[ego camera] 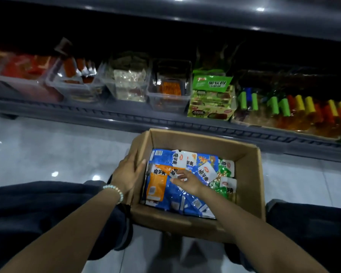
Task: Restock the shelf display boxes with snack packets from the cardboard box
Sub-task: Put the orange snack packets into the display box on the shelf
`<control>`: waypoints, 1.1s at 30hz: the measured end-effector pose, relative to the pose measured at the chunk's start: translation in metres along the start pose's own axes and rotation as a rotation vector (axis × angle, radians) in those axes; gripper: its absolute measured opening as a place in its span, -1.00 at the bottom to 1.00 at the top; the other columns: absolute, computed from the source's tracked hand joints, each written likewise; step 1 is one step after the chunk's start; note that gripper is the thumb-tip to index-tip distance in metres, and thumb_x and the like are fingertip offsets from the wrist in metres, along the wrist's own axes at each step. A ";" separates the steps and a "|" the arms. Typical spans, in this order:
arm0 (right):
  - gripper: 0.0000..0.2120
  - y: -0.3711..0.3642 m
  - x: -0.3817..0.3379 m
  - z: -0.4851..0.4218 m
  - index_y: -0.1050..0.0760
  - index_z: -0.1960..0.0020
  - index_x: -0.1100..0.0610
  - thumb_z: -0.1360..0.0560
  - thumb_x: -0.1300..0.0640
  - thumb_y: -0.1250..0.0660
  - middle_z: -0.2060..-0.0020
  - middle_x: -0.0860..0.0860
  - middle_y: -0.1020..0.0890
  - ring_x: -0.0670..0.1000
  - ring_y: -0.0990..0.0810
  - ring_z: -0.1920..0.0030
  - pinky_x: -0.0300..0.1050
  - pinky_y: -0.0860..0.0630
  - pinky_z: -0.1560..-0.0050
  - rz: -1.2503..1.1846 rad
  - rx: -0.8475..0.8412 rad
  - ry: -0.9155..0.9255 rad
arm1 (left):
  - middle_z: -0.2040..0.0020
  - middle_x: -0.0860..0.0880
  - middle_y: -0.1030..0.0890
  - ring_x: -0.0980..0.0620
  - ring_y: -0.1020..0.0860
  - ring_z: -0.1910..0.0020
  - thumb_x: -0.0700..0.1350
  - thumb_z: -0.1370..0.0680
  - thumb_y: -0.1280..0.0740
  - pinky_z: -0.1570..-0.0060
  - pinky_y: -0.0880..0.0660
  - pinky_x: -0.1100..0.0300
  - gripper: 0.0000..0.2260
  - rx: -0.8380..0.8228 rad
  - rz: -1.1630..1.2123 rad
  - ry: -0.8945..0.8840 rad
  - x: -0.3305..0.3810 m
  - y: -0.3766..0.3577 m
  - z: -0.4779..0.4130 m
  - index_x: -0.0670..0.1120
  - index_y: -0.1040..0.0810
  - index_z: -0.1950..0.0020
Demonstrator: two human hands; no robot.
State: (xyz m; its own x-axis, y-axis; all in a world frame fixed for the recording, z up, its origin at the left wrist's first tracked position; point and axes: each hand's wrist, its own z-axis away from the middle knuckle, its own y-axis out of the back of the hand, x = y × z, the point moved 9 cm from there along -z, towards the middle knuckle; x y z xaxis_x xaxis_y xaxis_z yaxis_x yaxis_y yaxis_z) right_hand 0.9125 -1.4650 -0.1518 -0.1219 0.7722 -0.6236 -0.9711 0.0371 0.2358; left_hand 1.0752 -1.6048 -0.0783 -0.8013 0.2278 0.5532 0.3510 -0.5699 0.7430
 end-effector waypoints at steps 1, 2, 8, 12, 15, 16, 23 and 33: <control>-0.55 -0.002 0.005 -0.005 -0.34 -0.33 0.19 -0.53 0.03 -0.34 -0.25 0.11 -0.45 0.11 -0.47 -0.23 -0.16 -0.39 -0.07 -0.026 0.040 -0.021 | -0.32 -0.06 -0.48 -0.11 -0.52 -0.18 0.29 -0.57 -0.06 -0.10 -0.52 -0.11 -0.46 -0.001 0.003 0.012 -0.003 -0.001 -0.001 0.13 -0.13 -0.51; -0.59 0.000 0.010 -0.011 -0.35 -0.27 0.22 -0.52 0.05 -0.35 -0.18 0.11 -0.47 0.12 -0.49 -0.19 -0.20 -0.39 -0.01 -0.069 0.100 -0.049 | -0.34 -0.05 -0.47 -0.10 -0.52 -0.19 0.34 -0.54 -0.04 -0.11 -0.52 -0.11 -0.41 0.000 0.007 0.016 -0.005 -0.002 -0.003 0.15 -0.10 -0.52; -0.52 0.013 0.042 -0.033 -0.32 -0.27 0.30 -0.48 0.11 -0.42 -0.16 0.18 -0.50 0.16 -0.52 -0.13 -0.02 -0.46 -0.15 -0.465 0.378 -0.266 | -0.39 -0.10 -0.41 -0.10 -0.42 -0.30 0.33 -0.54 -0.03 -0.22 -0.45 -0.11 -0.36 0.028 0.021 0.041 -0.013 -0.012 -0.017 0.07 -0.07 -0.55; -0.57 0.009 0.051 -0.044 -0.42 -0.21 0.27 -0.46 0.09 -0.44 0.12 0.15 -0.57 0.09 -0.54 0.21 0.08 -0.54 -0.14 -0.614 0.375 -0.351 | -0.40 -0.10 -0.37 -0.11 -0.37 -0.34 0.29 -0.57 -0.06 -0.28 -0.38 -0.11 -0.40 0.080 0.067 0.072 -0.016 -0.017 -0.017 0.07 -0.08 -0.55; -0.62 0.012 0.056 -0.046 -0.42 -0.12 0.20 -0.40 0.19 -0.50 0.12 0.20 -0.62 0.12 -0.60 0.22 0.09 -0.55 -0.14 -0.756 0.467 -0.347 | -0.43 -0.09 -0.32 -0.10 -0.31 -0.38 0.17 -0.61 -0.10 -0.33 -0.32 -0.04 -0.44 0.114 0.078 0.086 -0.015 -0.019 -0.015 0.04 -0.08 -0.56; -0.65 0.013 0.058 -0.048 -0.44 -0.08 0.20 -0.38 0.21 -0.51 0.05 0.21 -0.63 0.15 -0.63 0.12 0.08 -0.56 -0.13 -0.798 0.485 -0.339 | -0.43 -0.09 -0.32 -0.09 -0.31 -0.38 0.15 -0.61 -0.11 -0.32 -0.31 -0.03 -0.45 0.128 0.088 0.084 -0.015 -0.019 -0.014 0.02 -0.09 -0.56; -0.68 0.016 0.048 -0.059 -0.55 -0.12 0.29 -0.41 0.20 -0.49 -0.13 0.17 -0.62 0.19 -0.61 -0.11 0.06 -0.52 -0.21 -0.875 0.508 -0.268 | -0.35 -0.08 -0.40 -0.06 -0.39 -0.30 0.15 -0.61 -0.10 -0.28 -0.36 -0.02 -0.49 0.186 0.121 0.046 -0.015 -0.020 -0.013 0.01 -0.17 -0.53; -0.83 0.038 0.044 -0.047 -0.59 0.02 0.30 -0.45 0.22 -0.43 -0.06 0.23 -0.64 0.16 -0.62 -0.06 0.11 -0.54 -0.17 -0.860 0.464 -0.141 | -0.36 -0.10 -0.41 -0.11 -0.39 -0.32 0.12 -0.63 -0.11 -0.28 -0.36 -0.04 -0.51 0.189 0.106 0.058 -0.014 -0.020 -0.014 0.02 -0.18 -0.53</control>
State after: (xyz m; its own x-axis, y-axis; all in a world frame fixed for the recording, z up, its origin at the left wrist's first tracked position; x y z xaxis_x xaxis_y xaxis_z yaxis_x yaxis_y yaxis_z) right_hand 0.8606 -1.4596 -0.2054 0.6427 0.4328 -0.6322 -0.5369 0.8431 0.0314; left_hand 1.0728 -1.6077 -0.1059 -0.7800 0.1256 0.6130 0.5143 -0.4293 0.7424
